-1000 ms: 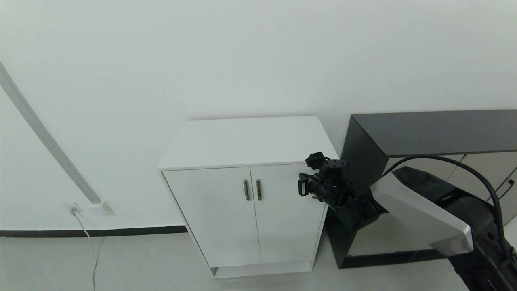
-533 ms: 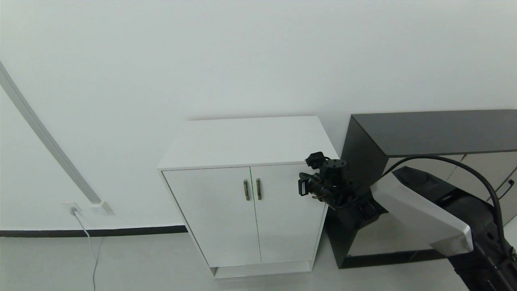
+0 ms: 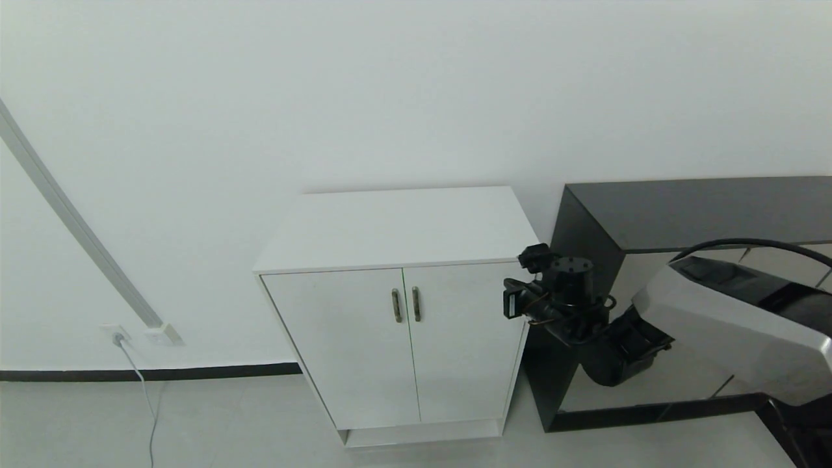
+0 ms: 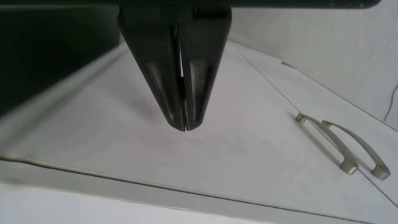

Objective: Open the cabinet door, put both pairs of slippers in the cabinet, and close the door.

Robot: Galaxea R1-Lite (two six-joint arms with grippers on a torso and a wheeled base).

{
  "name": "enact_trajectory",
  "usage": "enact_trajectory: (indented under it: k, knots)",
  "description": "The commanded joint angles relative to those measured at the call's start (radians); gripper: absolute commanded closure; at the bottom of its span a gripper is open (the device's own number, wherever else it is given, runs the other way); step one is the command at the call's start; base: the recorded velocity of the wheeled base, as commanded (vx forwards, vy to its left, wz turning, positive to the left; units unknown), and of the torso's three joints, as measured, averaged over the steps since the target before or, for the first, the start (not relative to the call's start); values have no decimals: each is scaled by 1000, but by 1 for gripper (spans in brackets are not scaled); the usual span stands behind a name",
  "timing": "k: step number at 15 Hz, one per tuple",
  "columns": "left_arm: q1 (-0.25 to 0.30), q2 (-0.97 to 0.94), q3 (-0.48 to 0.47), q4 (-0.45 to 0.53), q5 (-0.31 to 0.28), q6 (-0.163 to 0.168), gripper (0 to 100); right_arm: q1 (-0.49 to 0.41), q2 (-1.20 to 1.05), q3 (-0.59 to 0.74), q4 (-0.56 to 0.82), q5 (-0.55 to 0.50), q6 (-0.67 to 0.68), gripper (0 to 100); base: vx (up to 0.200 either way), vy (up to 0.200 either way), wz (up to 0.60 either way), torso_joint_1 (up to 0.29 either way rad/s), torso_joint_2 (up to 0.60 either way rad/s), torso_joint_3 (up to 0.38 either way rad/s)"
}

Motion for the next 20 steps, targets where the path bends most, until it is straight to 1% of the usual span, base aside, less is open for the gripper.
enact_trajectory:
  k: [1, 6, 7, 10, 11, 13, 16, 17, 19, 20]
  knots:
    - [0, 0, 0, 0, 0, -1, 100, -42, -141, 164, -65, -1, 0, 100, 0, 0, 0, 0, 0, 0]
    - [0, 0, 0, 0, 0, 1, 100, -159, -352, 491, -193, -12, -6, 100, 0, 0, 0, 0, 0, 0]
    - [0, 0, 0, 0, 0, 1, 100, -180, -398, 551, -206, -29, -7, 100, 0, 0, 0, 0, 0, 0]
    - [0, 0, 0, 0, 0, 1, 100, -246, -559, 709, -209, -33, -9, 100, 0, 0, 0, 0, 0, 0]
    - [0, 0, 0, 0, 0, 1, 100, -261, -590, 735, -209, -35, -9, 100, 0, 0, 0, 0, 0, 0]
    - [0, 0, 0, 0, 0, 1, 100, -344, -694, 836, -205, -35, -18, 100, 0, 0, 0, 0, 0, 0]
    - [0, 0, 0, 0, 0, 1, 100, -485, -791, 947, -205, -35, -26, 100, 0, 0, 0, 0, 0, 0]
    - [0, 0, 0, 0, 0, 1, 100, -554, -828, 1003, -206, -33, -26, 100, 0, 0, 0, 0, 0, 0]
    - [0, 0, 0, 0, 0, 1, 100, -643, -897, 1083, -206, -13, -26, 100, 0, 0, 0, 0, 0, 0]
    - [0, 0, 0, 0, 0, 1, 100, -688, -944, 1125, -205, 16, -26, 100, 0, 0, 0, 0, 0, 0]
